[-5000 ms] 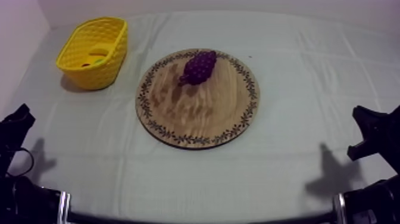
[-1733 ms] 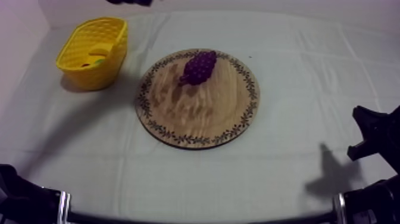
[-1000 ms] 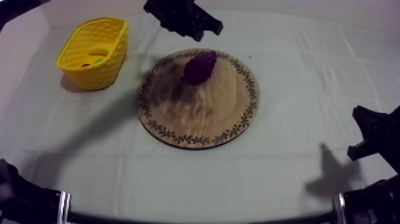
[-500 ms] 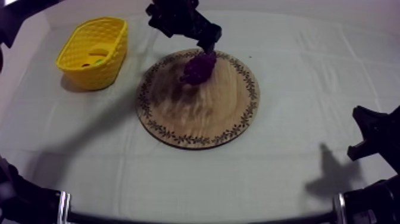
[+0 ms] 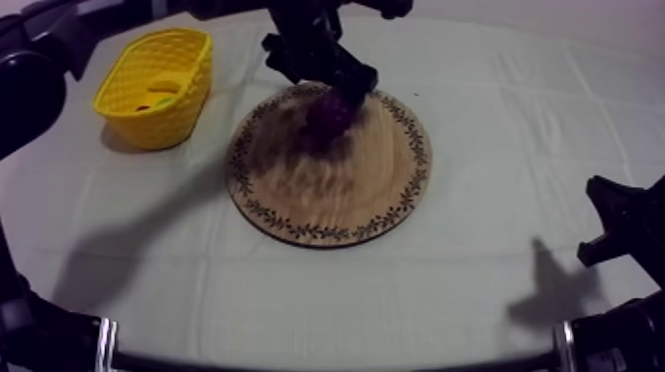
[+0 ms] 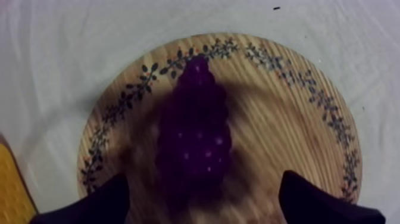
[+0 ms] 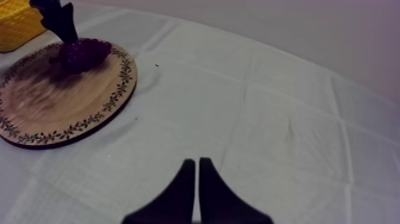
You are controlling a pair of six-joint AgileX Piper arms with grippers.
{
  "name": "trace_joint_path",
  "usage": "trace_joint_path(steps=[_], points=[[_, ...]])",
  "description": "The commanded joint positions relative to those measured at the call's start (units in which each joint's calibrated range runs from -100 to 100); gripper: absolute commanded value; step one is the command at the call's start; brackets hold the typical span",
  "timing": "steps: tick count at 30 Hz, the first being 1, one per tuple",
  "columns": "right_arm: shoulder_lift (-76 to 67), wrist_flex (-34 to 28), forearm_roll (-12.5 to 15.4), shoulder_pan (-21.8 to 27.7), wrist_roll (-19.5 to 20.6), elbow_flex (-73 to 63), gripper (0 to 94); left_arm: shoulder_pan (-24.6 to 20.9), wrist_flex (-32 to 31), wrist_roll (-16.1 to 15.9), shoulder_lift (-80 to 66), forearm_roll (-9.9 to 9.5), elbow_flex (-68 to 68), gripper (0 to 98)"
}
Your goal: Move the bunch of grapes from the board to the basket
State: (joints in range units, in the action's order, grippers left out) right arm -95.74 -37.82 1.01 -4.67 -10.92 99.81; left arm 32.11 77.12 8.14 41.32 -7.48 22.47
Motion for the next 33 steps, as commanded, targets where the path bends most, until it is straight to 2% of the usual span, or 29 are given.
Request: trace_joint_path(steps=[1, 14, 26, 29, 33], points=[[-0.01, 0.00, -0.01, 0.00, 0.01, -0.03, 0.4, 0.00, -0.76, 0.21, 1.48, -0.21, 0.71, 92.3], [-0.01, 0.00, -0.01, 0.00, 0.01, -0.03, 0.4, -0.18, -1.95, 1.96, 10.67, -2.24, 7.37, 90.0], [-0.01, 0.00, -0.01, 0.00, -0.04, -0.03, 0.4, -0.70, -1.26, 2.42, 14.82, -2.53, 10.13, 87.3], [-0.01, 0.00, -0.01, 0.00, -0.04, -0.03, 0.4, -0.72, -1.03, 2.45, 15.23, -2.54, 10.58, 80.1], [-0.01, 0.00, -0.01, 0.00, -0.04, -0.03, 0.4, -0.73, -1.45, 1.95, 15.56, -2.60, 10.77, 62.7]])
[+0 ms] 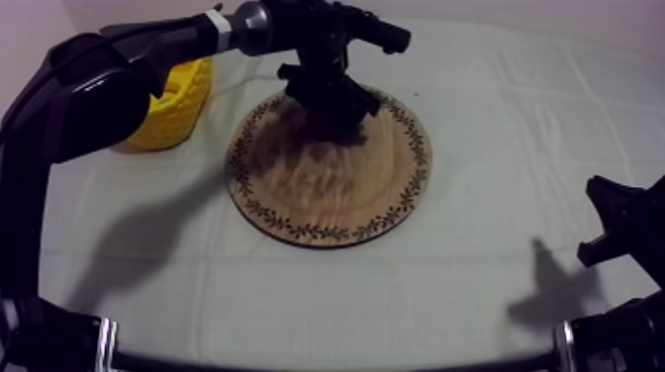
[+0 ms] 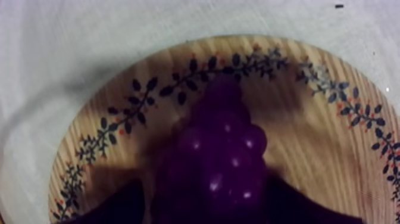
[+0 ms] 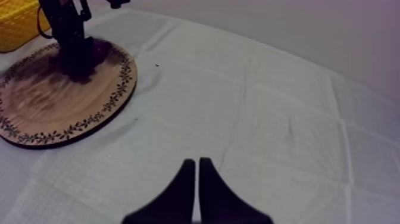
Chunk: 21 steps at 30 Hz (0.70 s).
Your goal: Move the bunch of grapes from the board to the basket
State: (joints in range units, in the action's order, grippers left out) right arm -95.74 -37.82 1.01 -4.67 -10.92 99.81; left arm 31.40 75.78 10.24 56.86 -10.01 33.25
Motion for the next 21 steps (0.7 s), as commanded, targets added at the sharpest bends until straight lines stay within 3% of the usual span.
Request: trace_joint_path(steps=[1, 10, 21], points=[[-0.01, 0.00, -0.01, 0.00, -0.04, -0.03, 0.4, -0.02, -0.20, -0.32, 0.06, -0.08, -0.04, 59.5], [-0.01, 0.00, -0.01, 0.00, -0.04, -0.03, 0.4, -0.03, -0.38, -0.96, -0.98, -0.16, -0.61, 46.9], [-0.01, 0.00, -0.01, 0.00, -0.04, -0.03, 0.4, -0.87, -0.31, -2.91, -14.02, 0.39, -7.65, 47.3]])
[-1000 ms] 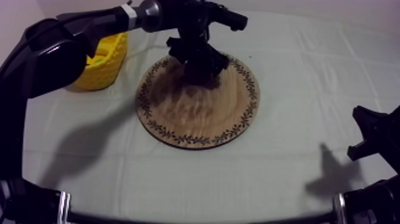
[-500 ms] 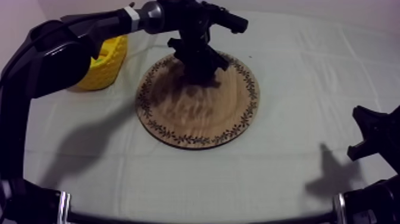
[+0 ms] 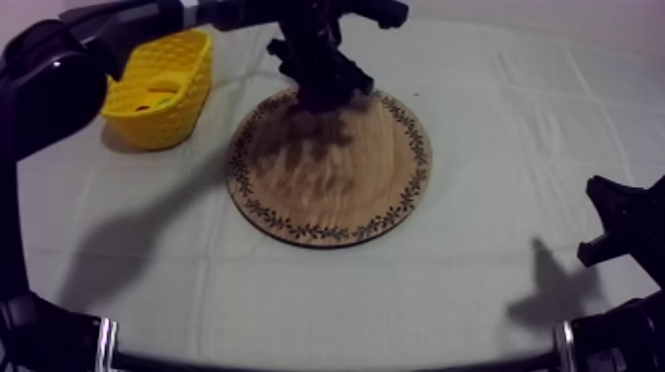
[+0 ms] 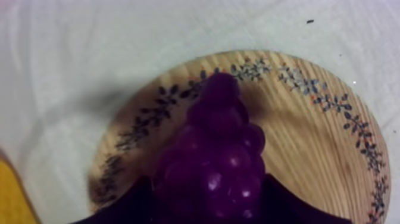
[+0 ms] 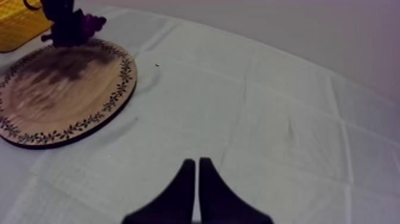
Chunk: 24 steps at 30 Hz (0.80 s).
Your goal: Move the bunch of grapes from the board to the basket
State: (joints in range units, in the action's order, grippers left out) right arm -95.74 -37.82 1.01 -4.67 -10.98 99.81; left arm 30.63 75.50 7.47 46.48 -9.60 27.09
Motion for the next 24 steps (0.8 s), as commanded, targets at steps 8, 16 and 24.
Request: trace_joint_path(steps=[8, 16, 24], points=[[-0.01, 0.00, -0.01, 0.00, 0.02, -0.03, 0.4, -2.16, 0.20, -0.88, -21.11, -0.50, -16.71, 46.7], [-0.01, 0.00, -0.01, 0.00, 0.02, -0.03, 0.4, -6.18, 0.22, -1.09, -38.85, -1.15, -33.57, 49.0], [-0.01, 0.00, -0.01, 0.00, 0.02, -0.03, 0.4, -12.08, -0.45, -0.83, -44.38, -2.91, -32.77, 49.1]])
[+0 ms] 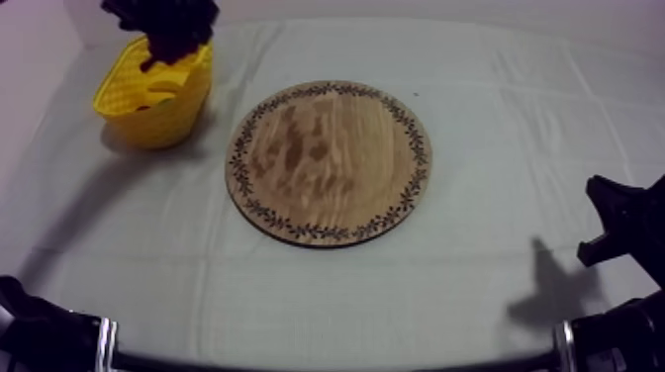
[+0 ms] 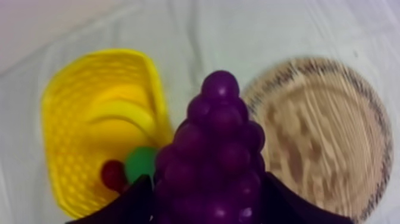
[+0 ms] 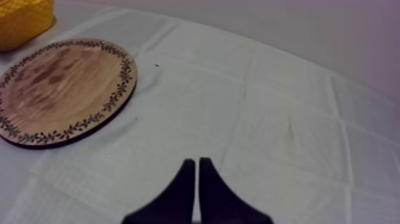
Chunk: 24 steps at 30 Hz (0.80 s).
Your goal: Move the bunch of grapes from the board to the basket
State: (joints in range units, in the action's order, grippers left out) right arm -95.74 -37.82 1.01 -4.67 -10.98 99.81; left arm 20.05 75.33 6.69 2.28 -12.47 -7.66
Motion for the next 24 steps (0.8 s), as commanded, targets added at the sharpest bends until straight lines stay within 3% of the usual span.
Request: trace_joint_path(steps=[1, 11, 24], points=[[-0.01, 0.00, -0.01, 0.00, 0.02, -0.03, 0.4, -2.30, -0.59, -0.16, 0.03, -0.14, 2.78, 49.0], [-0.01, 0.00, -0.01, 0.00, 0.05, -0.03, 0.4, -7.25, -2.94, 0.01, 7.88, -1.15, 9.26, 47.9], [-0.01, 0.00, -0.01, 0.00, 0.02, -0.03, 0.4, -9.21, -5.18, 1.81, 21.79, -3.03, 9.74, 47.0]])
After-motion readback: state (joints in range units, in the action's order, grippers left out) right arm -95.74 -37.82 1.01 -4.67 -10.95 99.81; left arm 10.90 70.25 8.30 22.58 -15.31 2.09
